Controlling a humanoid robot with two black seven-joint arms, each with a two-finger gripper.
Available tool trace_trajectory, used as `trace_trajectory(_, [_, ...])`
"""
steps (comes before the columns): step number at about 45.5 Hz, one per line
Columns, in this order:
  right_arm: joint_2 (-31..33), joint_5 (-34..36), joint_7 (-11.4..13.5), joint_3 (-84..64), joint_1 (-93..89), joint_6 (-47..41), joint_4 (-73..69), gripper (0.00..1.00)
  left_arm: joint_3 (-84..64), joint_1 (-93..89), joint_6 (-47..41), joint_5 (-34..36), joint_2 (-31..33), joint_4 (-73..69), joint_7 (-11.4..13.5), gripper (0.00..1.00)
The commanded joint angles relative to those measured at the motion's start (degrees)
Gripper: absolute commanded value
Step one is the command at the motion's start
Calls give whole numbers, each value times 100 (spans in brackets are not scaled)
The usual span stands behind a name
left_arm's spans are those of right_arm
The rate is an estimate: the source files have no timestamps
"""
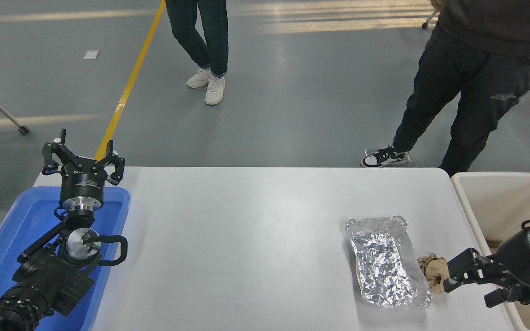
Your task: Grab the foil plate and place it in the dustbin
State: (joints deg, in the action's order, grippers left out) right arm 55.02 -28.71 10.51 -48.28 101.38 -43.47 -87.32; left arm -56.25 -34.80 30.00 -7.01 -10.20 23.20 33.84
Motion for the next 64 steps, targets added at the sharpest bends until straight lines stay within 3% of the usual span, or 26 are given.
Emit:
trace_trajectory(1, [-1194, 857, 38, -1729, 2614, -153, -364, 100, 0, 0, 5, -2, 0, 0, 0, 99])
trace_trajectory(12, [-2557, 1262, -14, -1738, 3581, -153, -364, 100, 0, 0, 5, -2, 0, 0, 0, 99])
trace_trajectory(22, [-3014, 1437, -120, -1747, 4276, -153, -347, 100, 0, 0, 5, -2, 0, 0, 0, 99])
trace_trajectory(41, [-3094, 2299, -164, -1650, 4821, -153, -531, 100, 0, 0, -3, -2, 0, 0, 0, 99])
trace_trajectory(64, [-3094, 2010, -146, -1264, 3698, -153, -382, 100, 0, 0, -3, -2, 0, 0, 0, 99])
